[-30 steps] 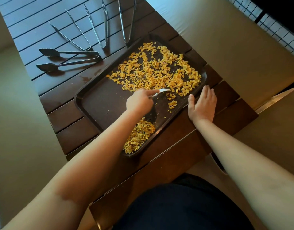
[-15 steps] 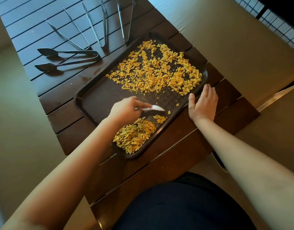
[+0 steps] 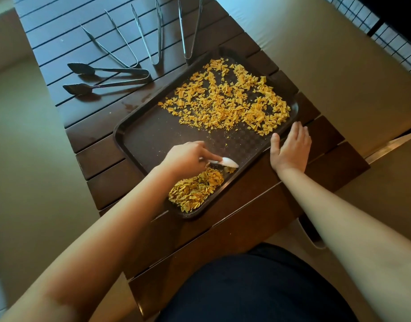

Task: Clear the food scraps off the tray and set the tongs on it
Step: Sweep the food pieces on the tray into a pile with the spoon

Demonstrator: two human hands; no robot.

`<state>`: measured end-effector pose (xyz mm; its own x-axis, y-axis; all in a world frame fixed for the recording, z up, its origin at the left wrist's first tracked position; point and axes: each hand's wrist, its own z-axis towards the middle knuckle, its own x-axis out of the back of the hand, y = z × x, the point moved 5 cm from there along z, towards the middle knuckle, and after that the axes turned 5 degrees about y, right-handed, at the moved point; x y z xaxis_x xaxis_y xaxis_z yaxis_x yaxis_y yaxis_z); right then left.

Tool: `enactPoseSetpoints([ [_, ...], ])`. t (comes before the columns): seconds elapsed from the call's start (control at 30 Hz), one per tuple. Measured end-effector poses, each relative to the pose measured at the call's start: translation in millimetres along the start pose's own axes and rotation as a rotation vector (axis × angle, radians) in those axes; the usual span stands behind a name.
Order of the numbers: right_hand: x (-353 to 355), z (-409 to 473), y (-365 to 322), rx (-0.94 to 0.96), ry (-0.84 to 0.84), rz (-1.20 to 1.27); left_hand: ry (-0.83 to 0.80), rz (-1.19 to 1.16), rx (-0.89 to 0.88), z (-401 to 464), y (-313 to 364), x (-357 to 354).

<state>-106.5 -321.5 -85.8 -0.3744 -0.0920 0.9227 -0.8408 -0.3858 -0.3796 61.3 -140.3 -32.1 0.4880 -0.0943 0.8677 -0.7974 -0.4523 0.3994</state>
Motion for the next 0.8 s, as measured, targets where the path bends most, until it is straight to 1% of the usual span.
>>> enactPoseSetpoints([
  [0.07,0.6,0.8,0.3,0.0,-0.002,-0.009,-0.057,0.017,0.019,-13.8,-10.6,2.7],
  [0.13,1.4,1.1,0.3,0.002,0.001,-0.02,-0.064,0.023,0.036,-19.4,-12.8,8.0],
  [0.2,1.6,0.6,0.3,-0.001,0.0,-0.021,0.032,-0.039,0.079,-14.1,-12.6,15.0],
  [0.3,1.9,-0.5,-0.7,-0.002,-0.004,-0.018,0.235,-0.176,0.218,2.5,-17.2,21.3],
  [0.37,1.9,0.2,-0.3,-0.003,-0.005,-0.024,0.266,-0.201,0.263,12.7,-16.0,18.5],
  [0.57,2.4,-0.3,-0.5,-0.003,-0.002,-0.014,0.104,-0.14,0.177,11.0,-7.6,4.3],
  [0.73,1.1,0.1,-0.4,-0.005,-0.002,-0.017,0.012,-0.072,0.161,-21.1,-21.5,4.1],
  [0.8,2.0,0.5,-0.4,-0.002,0.003,-0.014,-0.03,-0.089,0.174,-27.1,-24.1,7.6],
])
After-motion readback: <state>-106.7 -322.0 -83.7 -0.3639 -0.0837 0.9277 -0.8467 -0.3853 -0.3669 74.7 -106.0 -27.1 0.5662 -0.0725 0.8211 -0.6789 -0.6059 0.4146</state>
